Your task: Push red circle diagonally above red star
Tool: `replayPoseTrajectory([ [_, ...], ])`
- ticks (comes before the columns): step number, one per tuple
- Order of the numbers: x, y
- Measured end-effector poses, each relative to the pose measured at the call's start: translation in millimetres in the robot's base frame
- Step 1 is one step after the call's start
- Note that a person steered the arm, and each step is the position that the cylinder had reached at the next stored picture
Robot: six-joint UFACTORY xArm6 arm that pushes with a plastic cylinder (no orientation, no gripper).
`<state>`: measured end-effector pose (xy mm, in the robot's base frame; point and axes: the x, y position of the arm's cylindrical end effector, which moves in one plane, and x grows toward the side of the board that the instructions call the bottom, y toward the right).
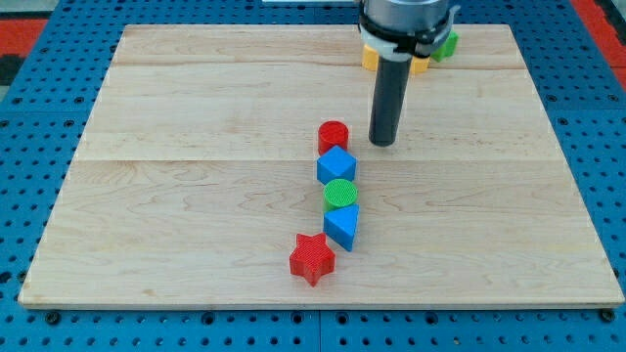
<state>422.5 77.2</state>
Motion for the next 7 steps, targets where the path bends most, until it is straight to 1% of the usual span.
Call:
replayPoseTrajectory([
  [2, 3.8, -50.3],
  [3, -1.9, -105.8],
  [4, -19.1, -42.3],
  [5, -48.1, -43.4],
  [6, -41.1, -114.3],
  [7, -28.8, -149.7],
])
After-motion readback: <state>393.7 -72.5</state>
